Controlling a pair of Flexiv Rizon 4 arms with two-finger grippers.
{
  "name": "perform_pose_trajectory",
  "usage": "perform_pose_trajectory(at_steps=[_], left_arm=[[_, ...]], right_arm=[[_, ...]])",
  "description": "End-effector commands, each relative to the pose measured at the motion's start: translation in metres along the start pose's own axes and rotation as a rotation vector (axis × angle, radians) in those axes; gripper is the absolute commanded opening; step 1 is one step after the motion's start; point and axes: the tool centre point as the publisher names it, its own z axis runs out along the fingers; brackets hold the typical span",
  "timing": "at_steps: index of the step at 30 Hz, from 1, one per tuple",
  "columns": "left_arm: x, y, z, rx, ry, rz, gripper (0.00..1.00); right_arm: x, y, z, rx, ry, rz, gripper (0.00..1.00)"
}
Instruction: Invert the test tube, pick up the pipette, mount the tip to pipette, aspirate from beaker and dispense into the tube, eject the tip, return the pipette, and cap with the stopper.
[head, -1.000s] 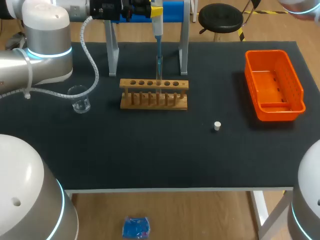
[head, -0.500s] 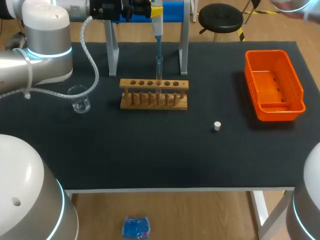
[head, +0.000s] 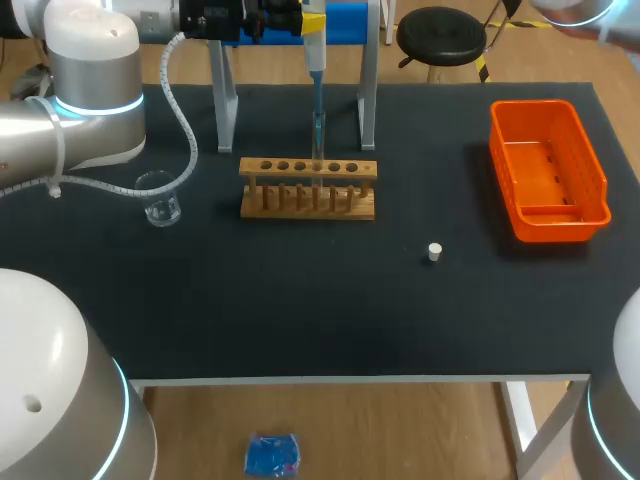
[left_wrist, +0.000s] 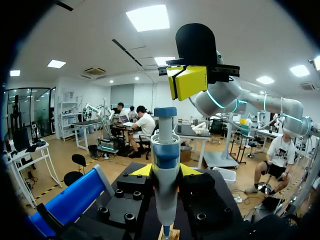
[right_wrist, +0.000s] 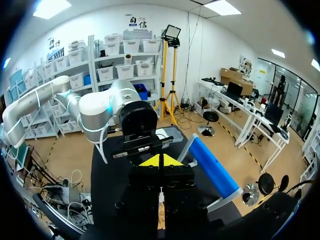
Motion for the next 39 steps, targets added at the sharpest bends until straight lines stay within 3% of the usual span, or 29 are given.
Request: perform_pose_trajectory(at_steps=[1,39], left_arm=[[0.0,0.0,0.0,-0.001,-0.001,0.0,0.0],[0.0,0.0,0.0,-0.001,-0.001,0.0,0.0]], right_arm=[[-0.002,0.001,0.004,0.006,0.003,0.001,0.0],[0.0,-0.012,0.011,0.032,0.008,0.013,0.0]])
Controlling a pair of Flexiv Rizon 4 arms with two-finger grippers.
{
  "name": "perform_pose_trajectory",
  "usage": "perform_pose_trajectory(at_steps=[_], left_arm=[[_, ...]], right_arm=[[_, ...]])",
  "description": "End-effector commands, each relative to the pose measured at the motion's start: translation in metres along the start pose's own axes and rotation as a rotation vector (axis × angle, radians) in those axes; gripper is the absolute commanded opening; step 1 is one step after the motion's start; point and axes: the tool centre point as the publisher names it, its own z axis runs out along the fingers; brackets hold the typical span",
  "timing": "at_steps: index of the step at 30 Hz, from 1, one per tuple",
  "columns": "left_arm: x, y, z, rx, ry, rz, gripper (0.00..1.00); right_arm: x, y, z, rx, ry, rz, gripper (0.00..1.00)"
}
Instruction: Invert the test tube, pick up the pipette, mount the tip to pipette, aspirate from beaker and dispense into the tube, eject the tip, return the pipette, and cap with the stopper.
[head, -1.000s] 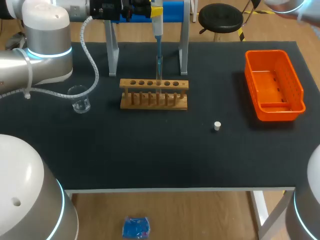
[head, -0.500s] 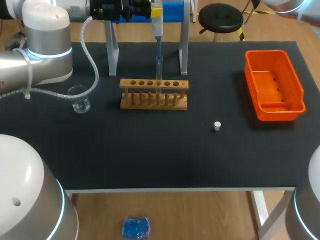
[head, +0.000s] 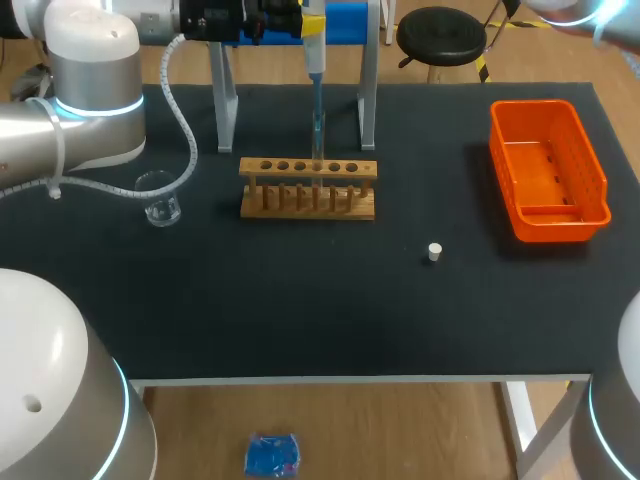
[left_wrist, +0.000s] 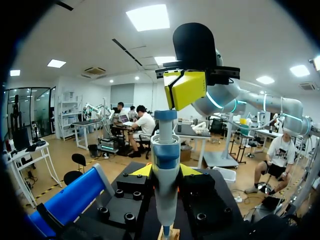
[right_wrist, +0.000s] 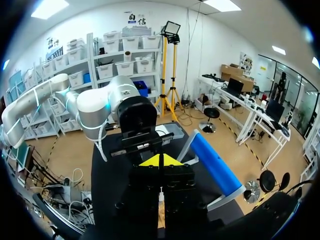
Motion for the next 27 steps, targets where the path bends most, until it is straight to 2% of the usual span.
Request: perform_pose_trajectory(at_steps=[1,27], left_arm=[[0.0,-0.003,0.0,0.001,-0.001,0.0,0.0],[0.0,-0.003,0.0,0.001,-0.001,0.0,0.0]], right_arm=[[0.0,-0.004,0.003,0.002,0.002,0.002,0.0],[0.006,-0.02,0.013,0.021,0.022,0.034,0.0]])
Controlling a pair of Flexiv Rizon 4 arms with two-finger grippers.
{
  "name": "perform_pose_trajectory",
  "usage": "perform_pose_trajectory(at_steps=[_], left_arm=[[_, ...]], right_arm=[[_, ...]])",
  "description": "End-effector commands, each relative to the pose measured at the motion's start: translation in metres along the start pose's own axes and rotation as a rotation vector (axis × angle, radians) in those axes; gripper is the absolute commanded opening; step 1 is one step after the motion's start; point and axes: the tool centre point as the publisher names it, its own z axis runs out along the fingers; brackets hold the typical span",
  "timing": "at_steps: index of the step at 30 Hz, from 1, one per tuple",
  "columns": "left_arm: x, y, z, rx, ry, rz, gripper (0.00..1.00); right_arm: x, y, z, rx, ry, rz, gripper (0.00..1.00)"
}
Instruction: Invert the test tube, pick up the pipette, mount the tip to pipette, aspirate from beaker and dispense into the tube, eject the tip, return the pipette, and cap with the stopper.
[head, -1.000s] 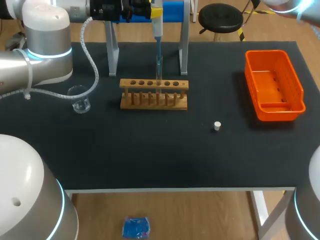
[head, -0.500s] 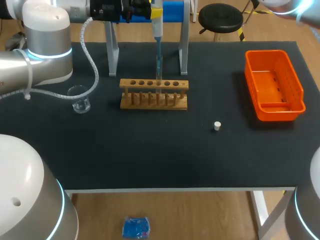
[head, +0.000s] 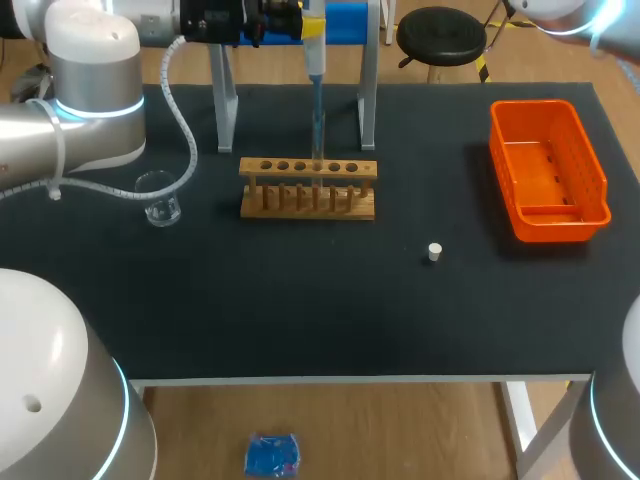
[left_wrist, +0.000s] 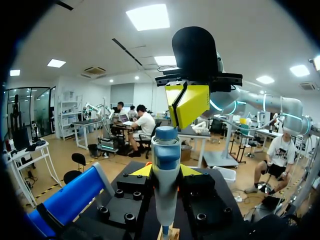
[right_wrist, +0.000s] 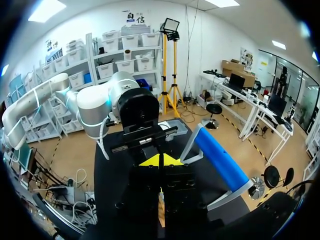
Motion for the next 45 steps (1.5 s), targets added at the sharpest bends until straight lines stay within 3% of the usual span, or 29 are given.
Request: perform_pose_trajectory(at_steps=[1,6,14,15,16,17,18,23,27,35,45], left_arm=[[-0.001,-0.006,0.0,0.003,-0.002,0.0,0.0],[-0.001,-0.006,0.0,0.003,-0.002,0.0,0.0],[-0.001,-0.006,0.0,0.003,-0.002,0.0,0.0],[-0.001,-0.006,0.0,0.003,-0.002,0.0,0.0],[-0.001,-0.006,0.0,0.003,-0.002,0.0,0.0],[-0.001,-0.006,0.0,0.003,-0.002,0.0,0.0],[-0.001,-0.006,0.0,0.003,-0.002,0.0,0.0],[-0.001,-0.006,0.0,0.003,-0.002,0.0,0.0],[-0.001,-0.006,0.0,0.003,-0.002,0.0,0.0],[-0.001,-0.006,0.0,0.003,-0.002,0.0,0.0],[-0.001,-0.006,0.0,0.003,-0.002,0.0,0.0]], right_arm=[[0.0,-0.005,0.003,0.005,0.001,0.003,0.0],[0.0,-0.001,0.0,0.0,-0.005,-0.004,0.0],[0.001,0.024,-0.021,-0.045,-0.025,-0.041,0.01],[0.001,0.027,-0.024,-0.051,-0.029,-0.046,0.32],[0.001,0.03,-0.028,-0.056,-0.033,-0.051,0.49],[0.001,0.033,-0.032,-0.062,-0.037,-0.056,0.94],[0.002,0.035,-0.036,-0.069,-0.04,-0.064,1.0],[0.006,0.041,-0.065,-0.1,-0.053,-0.093,1.0],[0.01,0.026,-0.097,-0.113,-0.071,-0.129,1.0],[0.014,-0.048,-0.135,-0.166,-0.065,-0.182,1.0],[0.012,-0.125,-0.121,-0.236,-0.01,-0.199,1.0]])
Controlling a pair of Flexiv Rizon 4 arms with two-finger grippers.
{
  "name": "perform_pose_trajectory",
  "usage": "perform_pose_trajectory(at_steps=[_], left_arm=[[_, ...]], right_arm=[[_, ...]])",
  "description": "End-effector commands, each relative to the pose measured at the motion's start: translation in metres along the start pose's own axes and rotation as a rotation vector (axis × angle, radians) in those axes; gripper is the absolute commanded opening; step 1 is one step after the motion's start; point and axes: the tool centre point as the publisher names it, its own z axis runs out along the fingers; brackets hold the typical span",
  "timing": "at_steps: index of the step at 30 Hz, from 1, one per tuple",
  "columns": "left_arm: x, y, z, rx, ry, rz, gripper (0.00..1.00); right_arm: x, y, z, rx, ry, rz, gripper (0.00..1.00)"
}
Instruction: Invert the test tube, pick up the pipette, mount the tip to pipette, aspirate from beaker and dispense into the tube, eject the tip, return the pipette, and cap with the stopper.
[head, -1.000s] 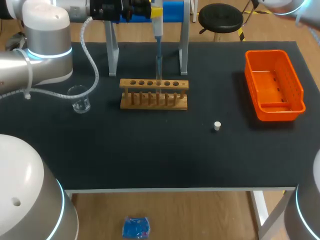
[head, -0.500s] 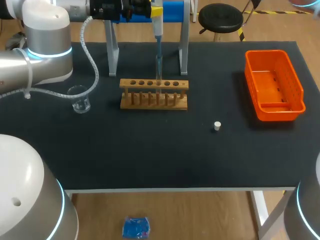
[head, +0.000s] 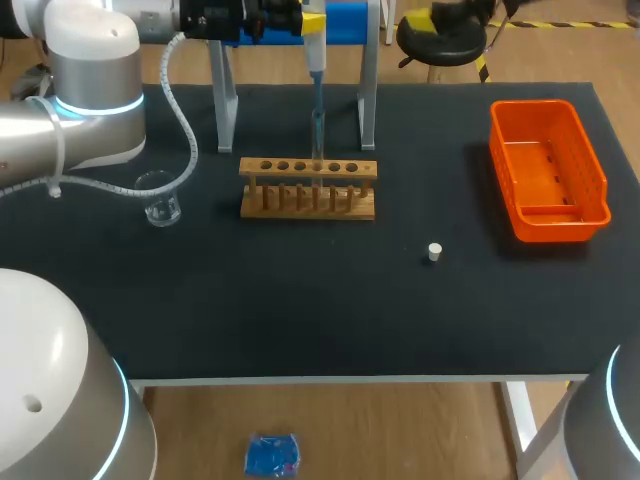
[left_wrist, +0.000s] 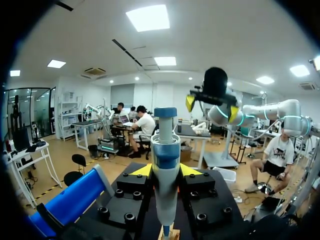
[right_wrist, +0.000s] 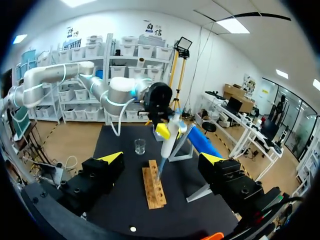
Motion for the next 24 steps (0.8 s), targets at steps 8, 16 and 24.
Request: perform_pose_trajectory(at_steps=[8,16,24], left_arm=[[0.0,-0.001,0.0,-0.001,0.0,0.0,0.0],[0.0,-0.001,0.0,-0.001,0.0,0.0,0.0],[0.0,-0.001,0.0,-0.001,0.0,0.0,0.0]], right_arm=[[0.003,-0.101,0.033,-0.124,0.02,0.05,1.0],[0.005,-0.134,0.079,-0.117,0.043,0.054,1.0],[0.016,-0.147,0.109,-0.117,0.107,0.077,1.0]])
